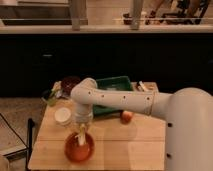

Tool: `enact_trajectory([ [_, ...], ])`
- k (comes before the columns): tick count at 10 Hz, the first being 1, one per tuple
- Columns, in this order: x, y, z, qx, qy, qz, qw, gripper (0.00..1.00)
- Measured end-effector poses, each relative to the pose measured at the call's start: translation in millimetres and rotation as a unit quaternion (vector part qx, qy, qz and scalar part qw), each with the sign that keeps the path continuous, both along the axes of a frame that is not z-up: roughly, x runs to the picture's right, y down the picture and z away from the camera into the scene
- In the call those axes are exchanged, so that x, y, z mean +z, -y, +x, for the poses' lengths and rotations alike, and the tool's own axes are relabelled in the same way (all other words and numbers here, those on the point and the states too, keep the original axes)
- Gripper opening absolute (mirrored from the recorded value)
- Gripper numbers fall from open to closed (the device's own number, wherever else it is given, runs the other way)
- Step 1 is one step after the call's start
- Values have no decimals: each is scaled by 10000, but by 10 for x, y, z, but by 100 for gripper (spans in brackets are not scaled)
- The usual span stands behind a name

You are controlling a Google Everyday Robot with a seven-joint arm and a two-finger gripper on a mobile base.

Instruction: Place banana in red bowl

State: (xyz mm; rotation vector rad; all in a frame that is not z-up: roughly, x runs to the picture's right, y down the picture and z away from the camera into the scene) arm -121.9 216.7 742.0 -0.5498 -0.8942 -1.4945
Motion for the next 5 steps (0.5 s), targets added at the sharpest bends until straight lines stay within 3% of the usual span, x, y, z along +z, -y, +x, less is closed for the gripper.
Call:
enact_trajectory([
  [5,-120,-21,-87,-71,40,90,9999,70],
])
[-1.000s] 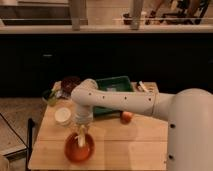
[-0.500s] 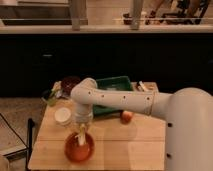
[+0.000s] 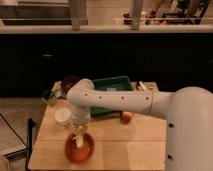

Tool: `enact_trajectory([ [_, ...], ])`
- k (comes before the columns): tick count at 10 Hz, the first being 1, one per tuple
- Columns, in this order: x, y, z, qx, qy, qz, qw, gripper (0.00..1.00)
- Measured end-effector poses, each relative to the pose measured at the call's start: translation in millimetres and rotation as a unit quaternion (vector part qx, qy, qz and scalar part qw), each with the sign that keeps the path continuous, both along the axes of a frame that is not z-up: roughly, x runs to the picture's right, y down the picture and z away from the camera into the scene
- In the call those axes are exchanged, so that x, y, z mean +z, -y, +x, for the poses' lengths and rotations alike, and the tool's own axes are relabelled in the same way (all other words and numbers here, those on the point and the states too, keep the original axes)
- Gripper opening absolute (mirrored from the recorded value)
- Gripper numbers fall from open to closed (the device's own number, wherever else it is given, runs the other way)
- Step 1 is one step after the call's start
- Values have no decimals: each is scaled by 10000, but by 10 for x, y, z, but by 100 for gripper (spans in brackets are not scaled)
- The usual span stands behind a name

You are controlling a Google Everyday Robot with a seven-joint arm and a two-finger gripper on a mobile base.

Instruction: Place banana in red bowl

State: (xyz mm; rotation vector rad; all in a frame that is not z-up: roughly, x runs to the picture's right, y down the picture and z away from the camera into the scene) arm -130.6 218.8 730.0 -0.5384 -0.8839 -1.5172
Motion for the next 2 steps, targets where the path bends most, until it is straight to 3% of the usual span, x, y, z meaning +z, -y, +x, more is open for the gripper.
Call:
enact_trajectory([
  [2,-10,2,-10,-9,10,3,10000,80],
])
